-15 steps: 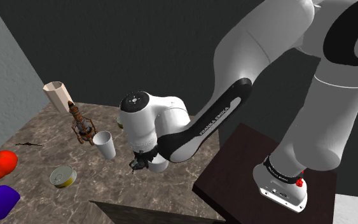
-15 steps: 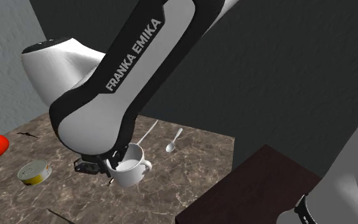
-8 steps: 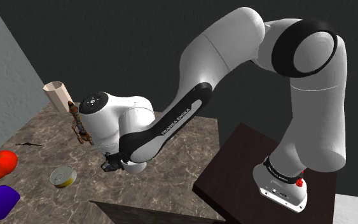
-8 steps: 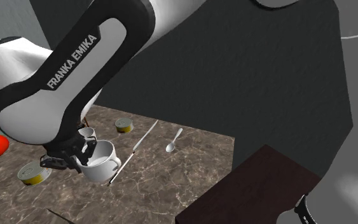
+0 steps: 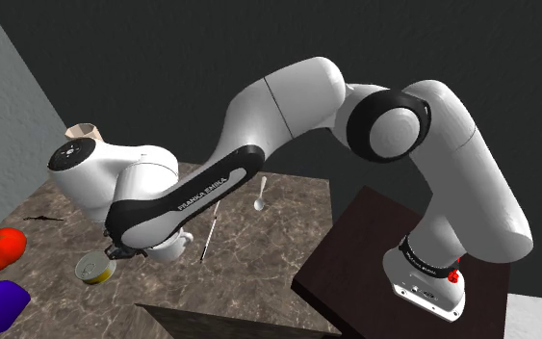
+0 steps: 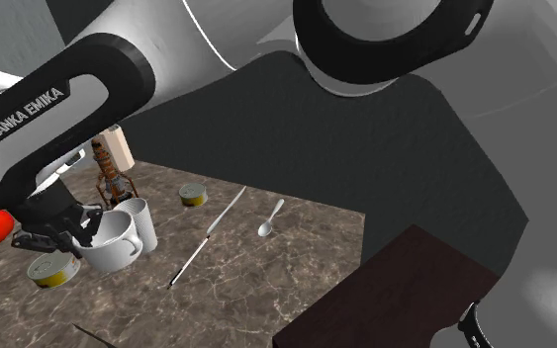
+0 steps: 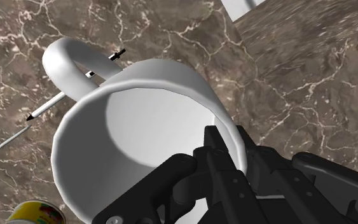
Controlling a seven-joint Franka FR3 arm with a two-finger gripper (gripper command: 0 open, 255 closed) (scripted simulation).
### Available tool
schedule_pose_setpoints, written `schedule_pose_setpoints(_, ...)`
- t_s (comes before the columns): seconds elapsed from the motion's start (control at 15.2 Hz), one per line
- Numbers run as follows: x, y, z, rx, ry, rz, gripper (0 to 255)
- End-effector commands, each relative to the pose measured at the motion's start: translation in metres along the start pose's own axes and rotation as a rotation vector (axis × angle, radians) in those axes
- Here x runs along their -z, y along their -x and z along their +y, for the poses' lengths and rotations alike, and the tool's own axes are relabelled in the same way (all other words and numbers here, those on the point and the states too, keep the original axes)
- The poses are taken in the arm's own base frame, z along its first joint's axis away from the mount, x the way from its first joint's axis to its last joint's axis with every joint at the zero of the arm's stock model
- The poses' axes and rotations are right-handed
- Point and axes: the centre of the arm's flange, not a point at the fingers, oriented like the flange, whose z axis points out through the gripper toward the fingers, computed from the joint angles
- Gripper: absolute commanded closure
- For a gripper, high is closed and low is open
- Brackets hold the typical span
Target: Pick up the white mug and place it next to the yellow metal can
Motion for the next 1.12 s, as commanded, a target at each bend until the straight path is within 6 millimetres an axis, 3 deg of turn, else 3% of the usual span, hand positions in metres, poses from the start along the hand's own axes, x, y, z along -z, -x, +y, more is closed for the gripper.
schedule_pose_setpoints(0.0, -0.01, -0.006, -0.005, -0.001, 0.002, 0.0, 255)
schedule_pose_setpoints(1.06, -0.094, -0.002, -0.009, -0.001, 0.002, 0.0, 255)
